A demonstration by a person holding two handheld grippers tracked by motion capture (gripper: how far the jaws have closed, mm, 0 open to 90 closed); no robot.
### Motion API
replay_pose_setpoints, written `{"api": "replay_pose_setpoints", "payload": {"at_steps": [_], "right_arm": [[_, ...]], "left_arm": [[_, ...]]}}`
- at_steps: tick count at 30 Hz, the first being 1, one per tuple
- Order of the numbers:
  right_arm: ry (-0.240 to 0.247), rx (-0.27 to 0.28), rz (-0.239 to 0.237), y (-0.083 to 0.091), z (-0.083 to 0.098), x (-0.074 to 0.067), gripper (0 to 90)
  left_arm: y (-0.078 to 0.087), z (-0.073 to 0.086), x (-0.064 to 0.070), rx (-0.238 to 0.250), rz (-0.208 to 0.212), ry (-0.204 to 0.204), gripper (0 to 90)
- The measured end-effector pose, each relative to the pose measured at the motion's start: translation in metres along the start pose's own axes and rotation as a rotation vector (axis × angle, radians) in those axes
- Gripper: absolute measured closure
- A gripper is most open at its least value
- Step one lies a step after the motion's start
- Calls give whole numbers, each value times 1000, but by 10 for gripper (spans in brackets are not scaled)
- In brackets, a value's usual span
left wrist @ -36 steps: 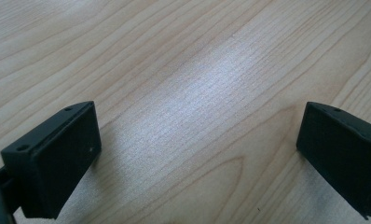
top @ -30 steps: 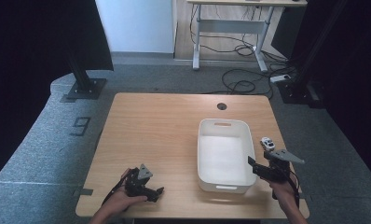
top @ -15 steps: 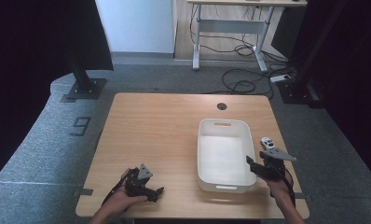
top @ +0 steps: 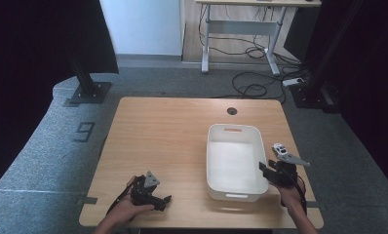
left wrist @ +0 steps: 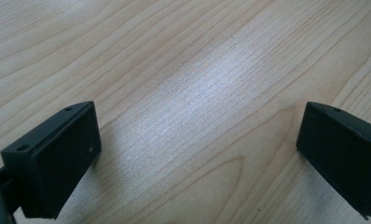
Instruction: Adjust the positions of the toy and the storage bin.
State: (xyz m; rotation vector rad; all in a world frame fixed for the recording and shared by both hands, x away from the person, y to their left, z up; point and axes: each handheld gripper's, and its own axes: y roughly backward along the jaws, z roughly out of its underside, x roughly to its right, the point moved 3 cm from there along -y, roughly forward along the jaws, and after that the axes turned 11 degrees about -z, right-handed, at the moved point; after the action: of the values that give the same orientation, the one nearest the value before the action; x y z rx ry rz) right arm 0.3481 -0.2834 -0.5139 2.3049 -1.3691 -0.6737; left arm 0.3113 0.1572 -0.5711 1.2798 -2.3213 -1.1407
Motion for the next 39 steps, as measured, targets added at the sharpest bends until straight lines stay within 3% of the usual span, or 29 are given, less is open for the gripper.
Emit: {"api": "replay_pose_setpoints", "payload": {"at_steps": [4, 6, 8, 16, 25, 39], "right_arm": [[-16, -6, -7, -1, 0, -3, 616], [15, -27, 3, -3, 2, -5, 625], [13, -28, 0, -3, 1, -4, 625], [-87, -46, -52, -4, 1, -4, 719], [-122, -35, -37, -5, 2, -9, 724], [-127, -39, -26, -7, 1, -12, 724]], "left_arm": [[0, 0, 0, 0, 0, 0, 0], [0, 0, 0, 0, -1, 0, 0], [0, 0, 0, 0, -1, 0, 0], [0, 0, 0, 0, -1, 0, 0], [0, 0, 0, 0, -1, 1, 0], [0, 0, 0, 0, 1, 0, 0]]}}
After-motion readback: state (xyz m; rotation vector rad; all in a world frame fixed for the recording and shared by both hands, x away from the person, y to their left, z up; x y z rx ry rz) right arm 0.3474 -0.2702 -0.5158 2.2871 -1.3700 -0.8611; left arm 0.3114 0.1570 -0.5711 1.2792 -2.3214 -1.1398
